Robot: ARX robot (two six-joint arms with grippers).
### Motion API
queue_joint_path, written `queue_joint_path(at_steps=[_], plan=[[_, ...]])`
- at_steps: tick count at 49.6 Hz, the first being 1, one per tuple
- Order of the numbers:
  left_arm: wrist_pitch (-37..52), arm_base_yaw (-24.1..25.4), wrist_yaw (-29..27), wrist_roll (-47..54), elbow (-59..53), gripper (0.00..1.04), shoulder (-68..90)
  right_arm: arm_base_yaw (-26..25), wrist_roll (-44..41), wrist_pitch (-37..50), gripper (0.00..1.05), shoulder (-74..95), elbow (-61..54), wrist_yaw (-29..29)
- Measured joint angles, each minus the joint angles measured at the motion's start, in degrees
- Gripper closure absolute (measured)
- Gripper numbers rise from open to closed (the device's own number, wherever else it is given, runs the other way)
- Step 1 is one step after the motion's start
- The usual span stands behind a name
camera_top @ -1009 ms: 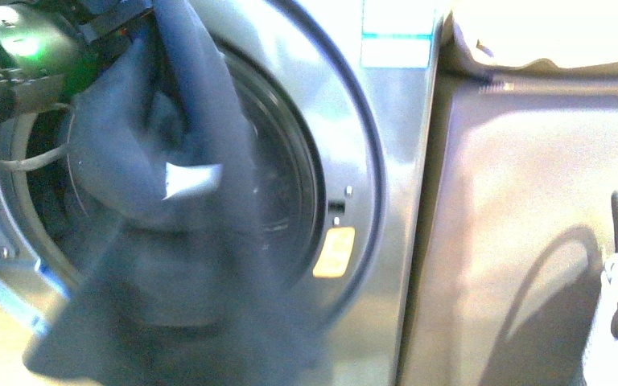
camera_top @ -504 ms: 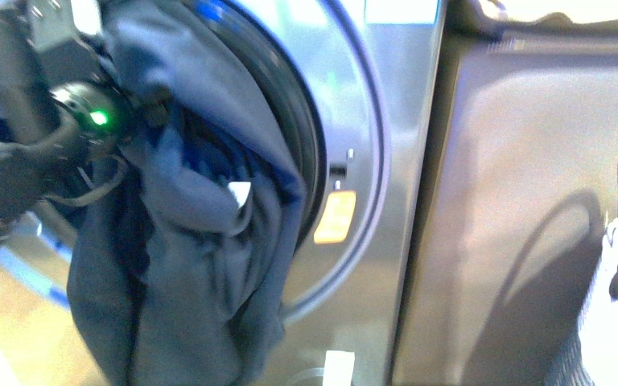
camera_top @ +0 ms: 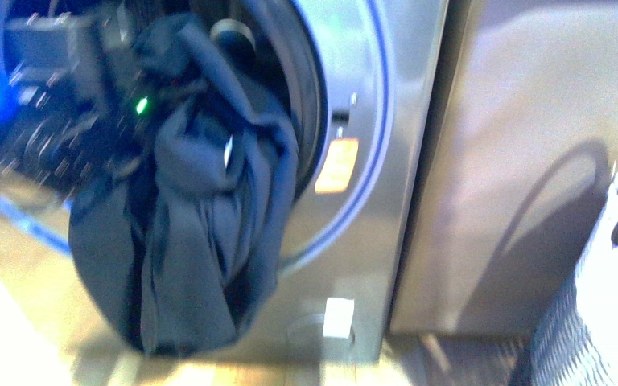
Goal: Put clothes into washing machine
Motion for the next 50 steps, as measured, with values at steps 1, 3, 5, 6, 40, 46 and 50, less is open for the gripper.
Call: queue_joint_path(at_steps=[1, 3, 5, 6, 40, 46, 50], plan=[[-0.9, 0.0, -0.3, 0.3, 1.6, 0.95, 0.8, 0.1, 0.0, 0.9, 0.08, -2.2, -3.5, 0.5], [-2.3, 0.0, -0.8, 0.9, 4.4, 0.95, 2.4, 0.1, 0.4, 2.1, 0.08, -5.8, -9.4, 1.4], [-3.7, 0.0, -0.9, 1.4, 7.4, 0.95, 4.0, 0.2, 1.3, 3.4, 0.08, -9.3, -15.2, 1.9], [-4.3, 0.0, -0.9, 1.6, 8.6, 0.95, 4.6, 0.3, 1.7, 3.9, 0.08, -10.6, -17.6, 2.0], [-32.1, -1.6, -4.5, 8.6, 61.3, 0.95, 32.7, -11.6, 3.2, 9.2, 0.58, -38.0, -70.9, 3.3], [-35.2, -1.9, -5.3, 9.1, 67.4, 0.95, 36.4, -14.3, 3.0, 11.3, 0.77, -41.9, -76.8, 0.3], [-36.9, -1.9, -5.6, 9.1, 71.2, 0.95, 38.4, -16.2, 2.9, 12.5, 0.93, -44.5, -80.9, -1.5]])
